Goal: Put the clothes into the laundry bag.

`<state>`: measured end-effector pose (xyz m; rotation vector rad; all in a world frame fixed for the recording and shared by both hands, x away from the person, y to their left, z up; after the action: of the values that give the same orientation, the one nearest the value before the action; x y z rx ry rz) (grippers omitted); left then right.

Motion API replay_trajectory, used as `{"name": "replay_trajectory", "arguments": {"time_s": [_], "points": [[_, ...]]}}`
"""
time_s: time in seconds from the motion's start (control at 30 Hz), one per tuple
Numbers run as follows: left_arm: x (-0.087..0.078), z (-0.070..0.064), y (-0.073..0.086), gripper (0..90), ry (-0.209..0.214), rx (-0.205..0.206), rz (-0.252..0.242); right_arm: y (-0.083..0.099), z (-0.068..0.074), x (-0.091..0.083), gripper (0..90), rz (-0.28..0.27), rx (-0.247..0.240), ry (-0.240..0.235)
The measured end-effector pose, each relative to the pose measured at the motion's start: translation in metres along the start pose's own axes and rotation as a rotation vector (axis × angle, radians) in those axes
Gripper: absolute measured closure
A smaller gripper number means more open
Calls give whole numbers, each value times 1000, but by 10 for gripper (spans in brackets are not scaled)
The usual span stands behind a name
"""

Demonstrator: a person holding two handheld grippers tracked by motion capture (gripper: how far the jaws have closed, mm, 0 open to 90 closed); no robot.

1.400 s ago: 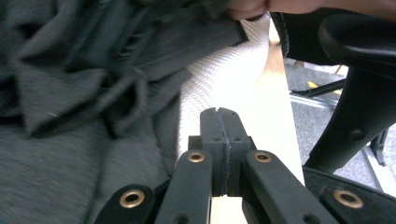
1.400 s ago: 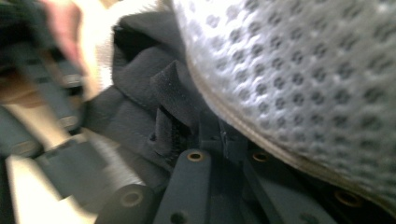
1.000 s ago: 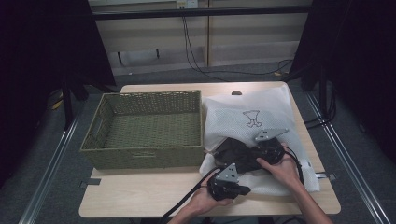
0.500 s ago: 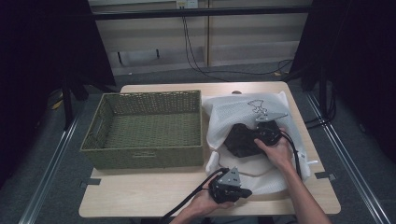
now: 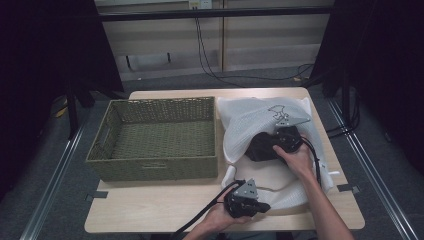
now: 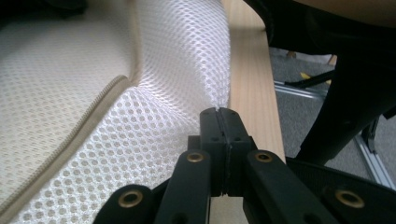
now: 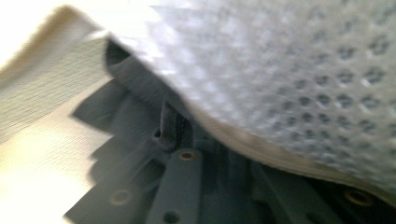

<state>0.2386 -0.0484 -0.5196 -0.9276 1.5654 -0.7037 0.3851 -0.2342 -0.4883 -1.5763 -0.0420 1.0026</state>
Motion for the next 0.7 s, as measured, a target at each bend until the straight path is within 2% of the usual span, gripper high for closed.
{"name": "replay_trajectory", "arguments": {"time_s": [0.07,0.17,0.23,0.27,0.33,0.43,0.53,0.6,0.63,0.7], "points": [[0,2,0,889,-9,-3,1,1,5,-7,807,1,-17,-10],[-1,3,1,871,-1,-15,-2,2,13,-19,751,-4,-32,-32],[-3,4,1,848,2,-9,0,3,17,-28,719,-7,-32,-44],[-3,3,1,827,3,-30,-13,4,19,-33,712,-14,-28,-54],[-7,5,1,805,2,-24,-14,6,22,-44,685,-24,-24,-68],[-15,7,-2,750,11,-42,-39,9,24,-62,673,-36,-28,-68],[-25,6,-6,729,9,-29,-48,11,22,-80,652,-55,-22,-61],[-29,8,-8,749,-22,-25,-52,12,20,-92,652,-73,-19,-46],[-31,12,-7,762,-38,-18,-34,11,18,-98,670,-83,-17,-39],[-31,18,-4,757,-70,-31,-10,10,13,-108,675,-97,-9,-13]]}}
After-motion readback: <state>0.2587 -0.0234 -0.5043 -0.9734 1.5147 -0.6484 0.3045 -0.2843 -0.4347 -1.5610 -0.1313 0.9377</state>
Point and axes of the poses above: each handheld gripper's, and its own axes: x roughly forward along the jaws, y roughly out of its underside, z roughly to its left, the point moved 3 cm from there along x, roughly forward along the jaws, and after that the axes turned 2 degrees about -z, right-handed, at the moved point
